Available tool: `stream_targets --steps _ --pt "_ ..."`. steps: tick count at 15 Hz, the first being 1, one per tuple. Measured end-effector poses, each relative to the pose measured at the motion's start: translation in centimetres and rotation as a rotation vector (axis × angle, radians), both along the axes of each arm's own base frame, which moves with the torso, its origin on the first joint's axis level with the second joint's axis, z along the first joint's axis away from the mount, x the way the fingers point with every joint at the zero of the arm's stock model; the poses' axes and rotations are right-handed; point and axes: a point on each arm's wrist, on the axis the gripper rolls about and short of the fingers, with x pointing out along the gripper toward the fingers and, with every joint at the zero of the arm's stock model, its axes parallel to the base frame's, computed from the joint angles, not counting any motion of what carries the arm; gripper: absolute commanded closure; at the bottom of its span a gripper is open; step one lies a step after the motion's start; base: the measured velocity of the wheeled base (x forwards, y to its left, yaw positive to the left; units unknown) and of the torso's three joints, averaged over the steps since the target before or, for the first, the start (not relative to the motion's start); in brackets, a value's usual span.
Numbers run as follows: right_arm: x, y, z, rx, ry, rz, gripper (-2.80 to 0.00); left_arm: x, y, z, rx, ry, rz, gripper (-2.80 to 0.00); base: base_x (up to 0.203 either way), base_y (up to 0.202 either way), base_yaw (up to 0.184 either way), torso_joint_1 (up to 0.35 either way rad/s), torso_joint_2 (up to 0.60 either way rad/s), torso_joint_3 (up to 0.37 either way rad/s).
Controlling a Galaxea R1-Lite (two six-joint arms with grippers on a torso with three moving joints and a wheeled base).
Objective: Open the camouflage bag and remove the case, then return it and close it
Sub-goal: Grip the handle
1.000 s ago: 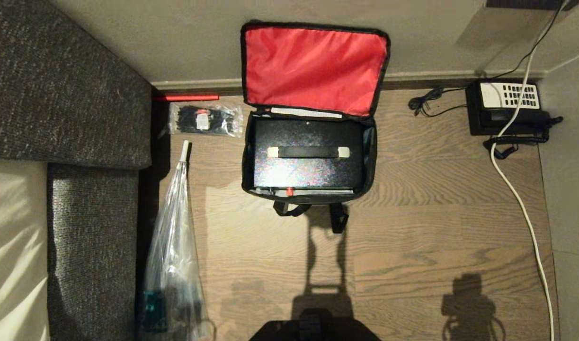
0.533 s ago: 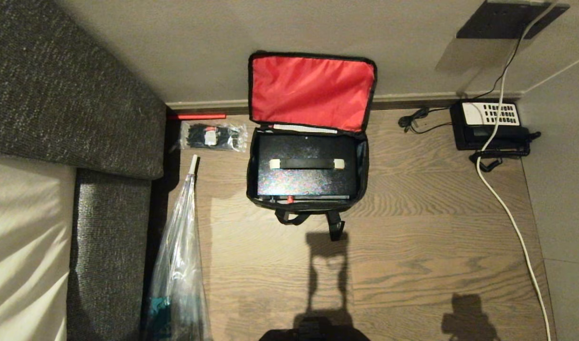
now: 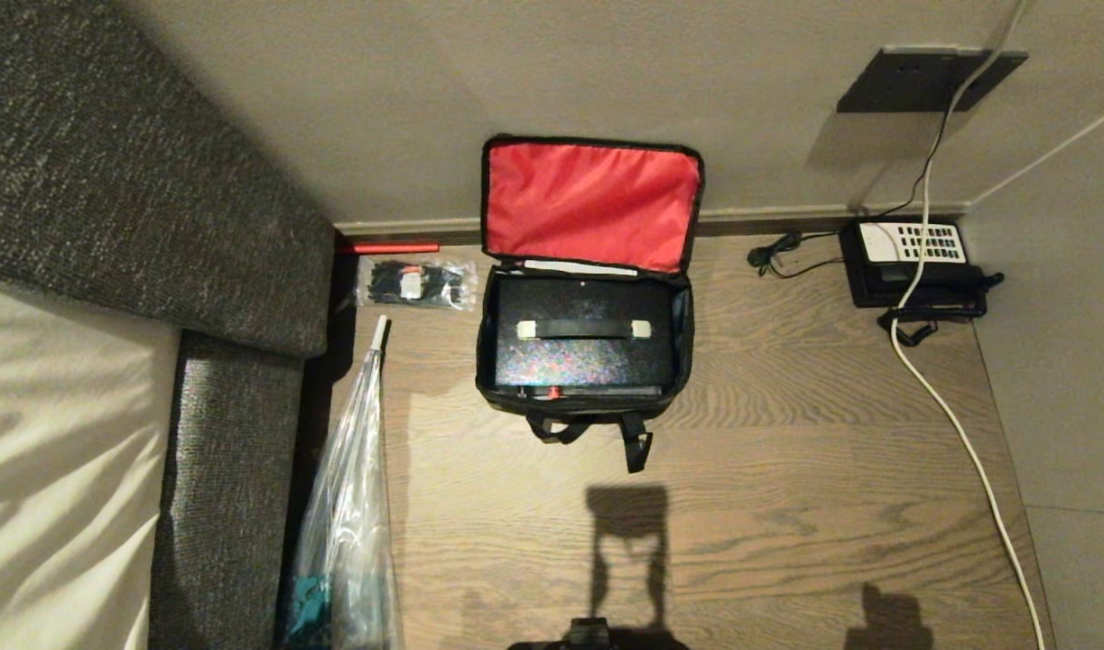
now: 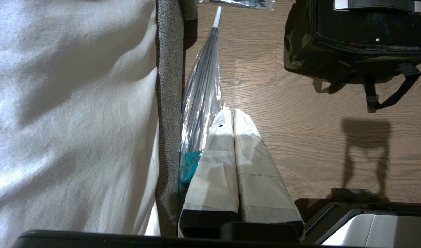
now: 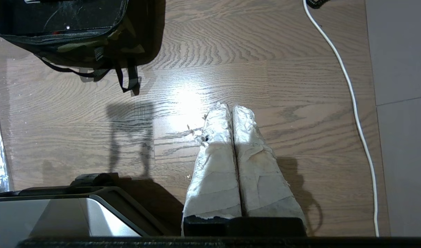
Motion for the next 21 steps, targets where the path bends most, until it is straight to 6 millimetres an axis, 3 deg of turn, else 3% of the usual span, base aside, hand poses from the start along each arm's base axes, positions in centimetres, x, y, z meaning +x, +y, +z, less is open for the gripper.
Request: stream_targets --steps 21 --pt "0.02 0.0 0.01 -0.041 -0.004 0.003 0.0 0.0 0.0 0.01 0.0 0.0 0.001 0.0 0.0 0.0 0.0 0.0 0.0 0.0"
